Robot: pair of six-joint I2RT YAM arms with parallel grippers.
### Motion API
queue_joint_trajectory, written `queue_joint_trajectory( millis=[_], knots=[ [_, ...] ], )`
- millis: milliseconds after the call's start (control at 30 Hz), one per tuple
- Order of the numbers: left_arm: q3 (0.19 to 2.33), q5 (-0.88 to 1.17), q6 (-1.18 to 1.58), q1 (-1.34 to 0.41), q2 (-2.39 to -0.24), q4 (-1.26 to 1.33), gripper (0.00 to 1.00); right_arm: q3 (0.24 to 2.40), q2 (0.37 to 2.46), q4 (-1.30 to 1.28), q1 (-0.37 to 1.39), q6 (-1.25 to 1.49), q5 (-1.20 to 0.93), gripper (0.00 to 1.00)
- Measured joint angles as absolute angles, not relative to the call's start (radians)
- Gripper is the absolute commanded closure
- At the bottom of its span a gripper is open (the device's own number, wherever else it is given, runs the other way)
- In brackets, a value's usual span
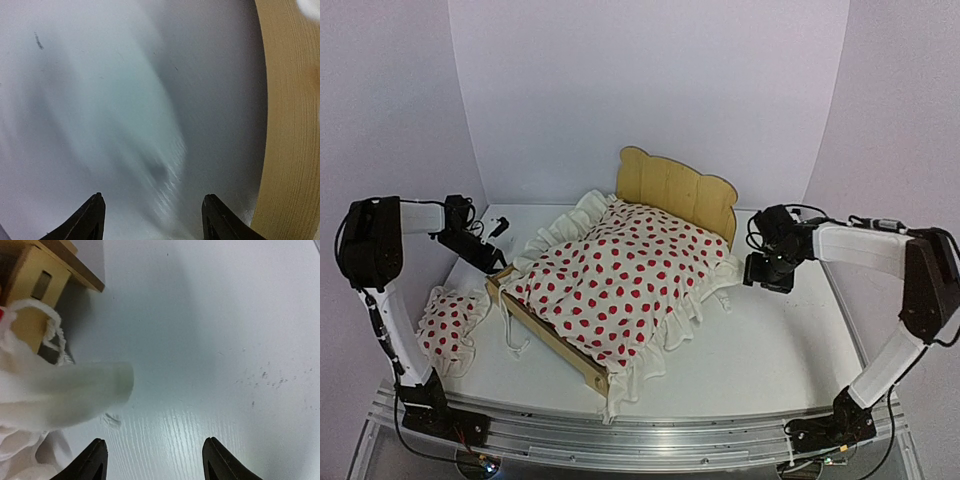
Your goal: Set up the pet bed
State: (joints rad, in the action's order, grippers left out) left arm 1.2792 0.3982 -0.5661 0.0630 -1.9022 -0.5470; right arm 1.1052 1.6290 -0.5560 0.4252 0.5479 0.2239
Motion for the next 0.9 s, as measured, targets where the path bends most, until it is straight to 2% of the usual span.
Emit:
queue_joint_trajectory(
  millis=[133, 233, 567, 700, 900],
  knots=[
    [1.188, 0.414, -0.617, 0.044, -1.858, -0.526, 0.36, 1.172, 1.797, -0.521, 0.447, 0.586, 0.194, 0.36],
    [1.119, 0.413, -0.652, -0.007, -1.786, -0.526, 0.37, 1.340, 1.949, -0.504, 0.453, 0.590, 0.162, 0.36],
    [0.983, 0.393, -0.672, -0.394, -1.586, -0.628, 0.34, 1.914, 2.301, -0.474, 0.427, 0.570, 0.114, 0.33],
    [0.988, 0.453, -0.673, -0.559, -1.582, -0.665, 0.34, 1.923, 2.295, -0.405, 0.445, 0.559, 0.088, 0.31],
    [1.052, 0.499, -0.688, -0.577, -1.575, -0.743, 0.30, 1.710, 2.123, -0.417, 0.421, 0.505, 0.100, 0.29]
  ],
)
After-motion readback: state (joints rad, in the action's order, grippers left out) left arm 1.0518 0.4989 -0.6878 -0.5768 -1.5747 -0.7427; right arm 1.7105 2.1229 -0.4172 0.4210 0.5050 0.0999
